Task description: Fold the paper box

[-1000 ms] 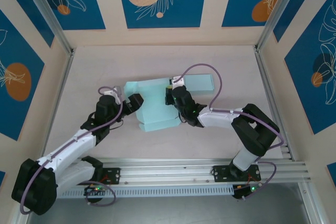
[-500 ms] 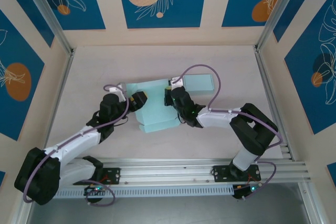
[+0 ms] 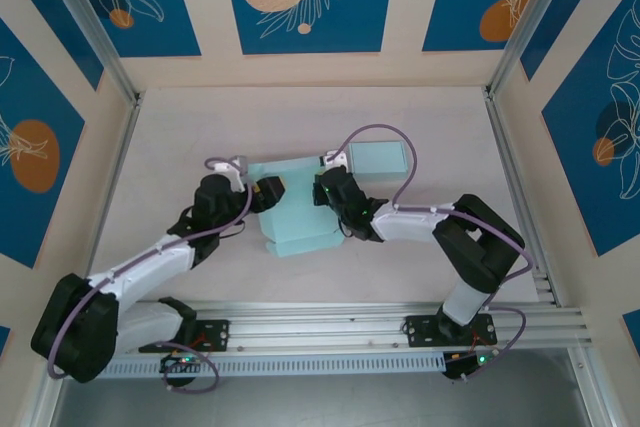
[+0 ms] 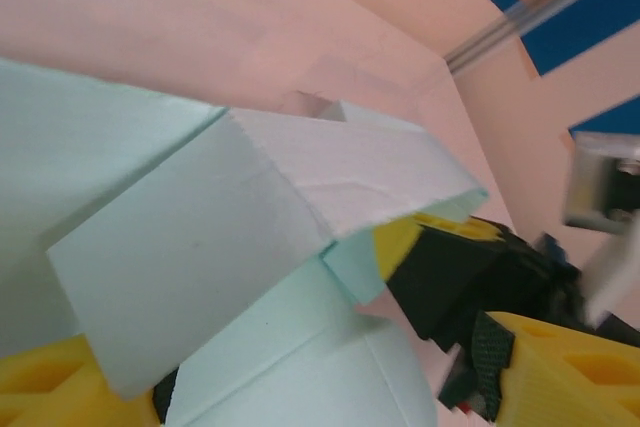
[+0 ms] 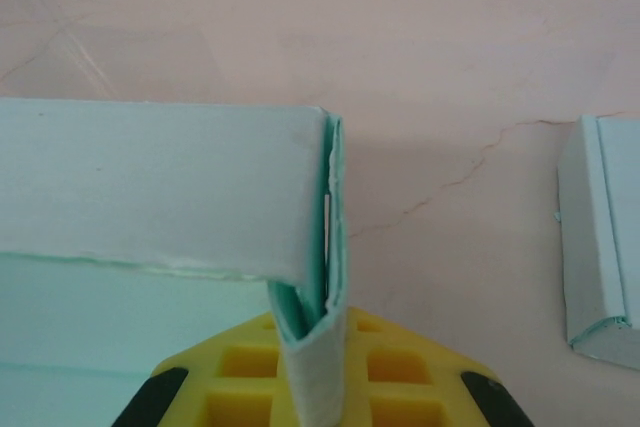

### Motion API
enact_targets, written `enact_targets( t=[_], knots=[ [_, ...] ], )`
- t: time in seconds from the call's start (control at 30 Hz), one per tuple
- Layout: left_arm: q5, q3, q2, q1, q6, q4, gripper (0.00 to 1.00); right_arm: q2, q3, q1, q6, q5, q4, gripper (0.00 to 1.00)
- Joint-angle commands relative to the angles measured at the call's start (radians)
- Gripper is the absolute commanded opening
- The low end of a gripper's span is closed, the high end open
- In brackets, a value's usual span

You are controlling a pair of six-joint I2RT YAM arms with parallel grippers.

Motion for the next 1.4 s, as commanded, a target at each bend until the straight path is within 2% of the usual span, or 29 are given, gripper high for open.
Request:
enact_targets(
  t=[0.0, 0.1, 0.23, 0.4, 0.53, 0.63, 0.77, 0.87, 0.97, 1.07, 1.17, 1.37],
  knots=[
    [0.077, 0.127, -0.138, -0.01, 0.18, -0.137, 0.79, 0.0, 0.036, -0.019, 0.045, 0.012, -0.032, 0.0],
    [0.028, 0.179, -0.242, 0.009, 0.284, -0.257, 0.79, -0.015, 0.028, -0.027, 0.048, 0.006, -0.042, 0.0],
    [-0.11, 0.201, -0.31, 0.08, 0.367, -0.379, 0.78, -0.036, 0.026, -0.027, 0.065, -0.001, -0.068, 0.0],
    [-0.126, 0.163, -0.274, 0.241, 0.33, -0.406, 0.74, -0.069, 0.021, -0.025, 0.085, -0.024, -0.103, 0.0],
    [-0.08, 0.095, -0.185, 0.319, 0.303, -0.314, 0.7, -0.1, 0.0, -0.018, 0.081, -0.031, -0.093, 0.0],
    [-0.084, 0.06, -0.109, 0.323, 0.319, -0.232, 0.66, -0.115, -0.012, -0.015, 0.076, -0.043, -0.084, 0.0],
    [-0.092, 0.047, -0.016, 0.324, 0.343, -0.157, 0.54, -0.123, -0.015, -0.01, 0.073, -0.058, -0.084, 0.0],
    [-0.096, 0.052, 0.038, 0.324, 0.367, -0.13, 0.53, -0.122, -0.014, -0.006, 0.071, -0.062, -0.084, 0.0],
    [-0.014, 0.059, 0.1, 0.323, 0.373, -0.083, 0.52, -0.113, -0.008, -0.004, 0.072, -0.063, -0.087, 0.0],
    [0.079, 0.053, 0.151, 0.313, 0.343, -0.022, 0.47, -0.093, 0.013, -0.004, 0.081, -0.046, -0.11, 0.0],
    [0.11, 0.033, 0.163, 0.293, 0.313, 0.02, 0.42, -0.067, 0.035, -0.004, 0.096, -0.024, -0.132, 0.0],
    [0.172, 0.015, 0.162, 0.256, 0.295, 0.06, 0.41, -0.021, 0.064, -0.003, 0.101, -0.019, -0.141, 0.0]
  ],
)
